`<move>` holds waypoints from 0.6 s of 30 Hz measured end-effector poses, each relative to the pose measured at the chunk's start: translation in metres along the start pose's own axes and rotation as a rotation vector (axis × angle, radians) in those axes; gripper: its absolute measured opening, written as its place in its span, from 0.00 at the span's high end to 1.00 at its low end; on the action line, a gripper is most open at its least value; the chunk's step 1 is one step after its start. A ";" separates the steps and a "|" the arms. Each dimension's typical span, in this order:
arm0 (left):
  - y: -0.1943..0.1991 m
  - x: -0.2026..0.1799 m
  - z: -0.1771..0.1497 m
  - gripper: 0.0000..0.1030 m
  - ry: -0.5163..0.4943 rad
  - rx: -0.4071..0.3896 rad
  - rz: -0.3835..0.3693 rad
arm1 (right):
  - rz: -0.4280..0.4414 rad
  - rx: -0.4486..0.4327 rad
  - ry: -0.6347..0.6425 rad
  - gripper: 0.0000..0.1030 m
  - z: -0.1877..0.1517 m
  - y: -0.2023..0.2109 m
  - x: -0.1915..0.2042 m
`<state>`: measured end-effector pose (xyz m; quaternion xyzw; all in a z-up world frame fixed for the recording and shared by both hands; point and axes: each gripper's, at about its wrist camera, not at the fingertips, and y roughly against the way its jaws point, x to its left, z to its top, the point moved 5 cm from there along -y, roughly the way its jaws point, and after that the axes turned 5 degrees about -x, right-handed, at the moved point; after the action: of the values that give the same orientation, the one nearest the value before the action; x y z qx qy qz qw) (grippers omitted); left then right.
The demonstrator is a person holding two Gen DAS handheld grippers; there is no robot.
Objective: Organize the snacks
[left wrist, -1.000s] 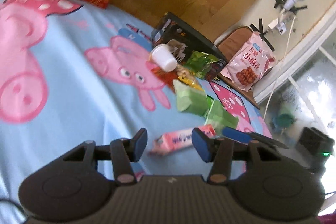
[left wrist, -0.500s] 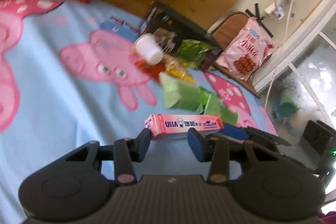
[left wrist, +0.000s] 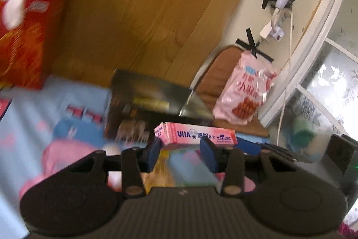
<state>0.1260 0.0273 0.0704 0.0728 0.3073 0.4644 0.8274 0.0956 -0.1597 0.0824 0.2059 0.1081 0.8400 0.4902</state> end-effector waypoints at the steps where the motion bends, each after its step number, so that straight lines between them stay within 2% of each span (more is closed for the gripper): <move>1: -0.012 0.000 0.009 0.62 -0.007 -0.003 0.001 | -0.014 -0.016 0.003 0.44 0.007 -0.004 -0.007; 5: -0.057 0.007 0.029 0.62 -0.006 0.006 0.017 | -0.054 -0.049 -0.005 0.44 0.033 -0.034 -0.035; 8: -0.090 0.017 0.037 0.57 -0.007 0.009 0.047 | -0.087 -0.062 -0.010 0.42 0.042 -0.057 -0.053; 10: -0.101 0.026 0.039 0.56 0.010 0.020 0.070 | -0.101 -0.059 -0.004 0.36 0.044 -0.070 -0.062; 13: -0.085 0.037 0.038 0.51 0.058 -0.019 0.032 | -0.143 -0.091 -0.023 0.36 0.044 -0.066 -0.072; 16: -0.061 0.044 0.033 0.48 0.096 -0.058 0.013 | -0.057 -0.107 0.016 0.37 0.037 -0.052 -0.064; 18: -0.049 0.044 0.024 0.48 0.117 -0.055 -0.004 | -0.022 -0.050 0.129 0.38 0.022 -0.055 -0.047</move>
<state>0.1922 0.0393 0.0502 0.0224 0.3425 0.4746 0.8105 0.1687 -0.1735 0.0702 0.1379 0.1208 0.8485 0.4965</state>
